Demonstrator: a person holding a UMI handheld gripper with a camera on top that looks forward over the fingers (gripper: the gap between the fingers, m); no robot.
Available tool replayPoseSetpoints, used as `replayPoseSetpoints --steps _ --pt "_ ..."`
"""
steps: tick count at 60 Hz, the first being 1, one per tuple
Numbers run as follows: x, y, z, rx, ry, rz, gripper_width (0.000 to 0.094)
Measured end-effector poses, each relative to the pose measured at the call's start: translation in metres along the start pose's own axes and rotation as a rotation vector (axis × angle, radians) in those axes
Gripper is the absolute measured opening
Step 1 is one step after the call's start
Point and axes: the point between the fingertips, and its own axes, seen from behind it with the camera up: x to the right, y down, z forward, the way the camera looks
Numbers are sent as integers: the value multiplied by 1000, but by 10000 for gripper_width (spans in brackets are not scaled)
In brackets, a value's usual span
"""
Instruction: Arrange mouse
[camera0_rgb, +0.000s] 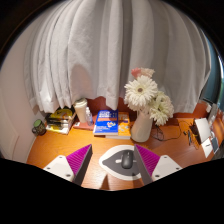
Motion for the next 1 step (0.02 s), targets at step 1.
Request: replayPoseSetpoints --steps 1 --pt "0 0 0 -1 0 0 845"
